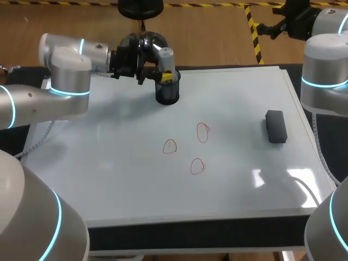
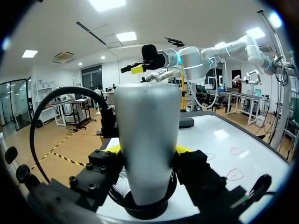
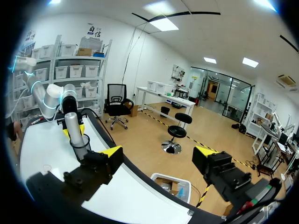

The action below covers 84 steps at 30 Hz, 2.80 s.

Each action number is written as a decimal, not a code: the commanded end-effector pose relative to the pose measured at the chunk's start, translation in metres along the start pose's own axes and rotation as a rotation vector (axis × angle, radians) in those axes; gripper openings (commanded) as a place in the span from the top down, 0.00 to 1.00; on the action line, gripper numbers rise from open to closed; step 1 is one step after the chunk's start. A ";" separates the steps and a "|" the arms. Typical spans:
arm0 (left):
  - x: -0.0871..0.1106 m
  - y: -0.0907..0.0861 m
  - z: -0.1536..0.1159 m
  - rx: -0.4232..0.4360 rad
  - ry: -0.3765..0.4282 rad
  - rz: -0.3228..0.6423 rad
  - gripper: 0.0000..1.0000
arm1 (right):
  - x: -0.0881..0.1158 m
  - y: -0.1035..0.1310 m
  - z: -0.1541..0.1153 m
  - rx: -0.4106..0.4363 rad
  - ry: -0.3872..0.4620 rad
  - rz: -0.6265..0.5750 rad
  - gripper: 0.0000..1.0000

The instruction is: Pick up the inspection probe, press it on each red-marked spot on the whiteboard one by one, put down the probe, pick up the eraser, and wipe off all the red marks.

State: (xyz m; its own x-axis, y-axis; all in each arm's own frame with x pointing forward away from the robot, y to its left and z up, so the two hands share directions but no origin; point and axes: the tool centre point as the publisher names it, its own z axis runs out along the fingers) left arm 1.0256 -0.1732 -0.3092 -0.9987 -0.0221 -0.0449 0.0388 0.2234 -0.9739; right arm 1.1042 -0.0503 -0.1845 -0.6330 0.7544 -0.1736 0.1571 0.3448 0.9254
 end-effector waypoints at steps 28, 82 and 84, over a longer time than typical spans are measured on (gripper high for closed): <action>-0.001 -0.039 -0.016 0.032 0.026 0.072 1.00 | 0.000 0.000 0.000 0.000 0.000 0.000 0.00; 0.004 -0.105 -0.038 0.018 0.048 0.140 1.00 | 0.000 0.000 0.000 0.000 0.000 0.000 0.00; 0.004 -0.105 -0.038 0.018 0.048 0.140 1.00 | 0.000 0.000 0.000 0.000 0.000 0.000 0.00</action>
State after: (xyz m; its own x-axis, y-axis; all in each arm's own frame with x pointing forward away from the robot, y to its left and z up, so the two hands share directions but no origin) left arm 1.0186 -0.1610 -0.2016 -0.9838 0.0549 -0.1706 0.1783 0.2003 -0.9634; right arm 1.1042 -0.0503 -0.1845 -0.6330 0.7544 -0.1736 0.1571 0.3448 0.9254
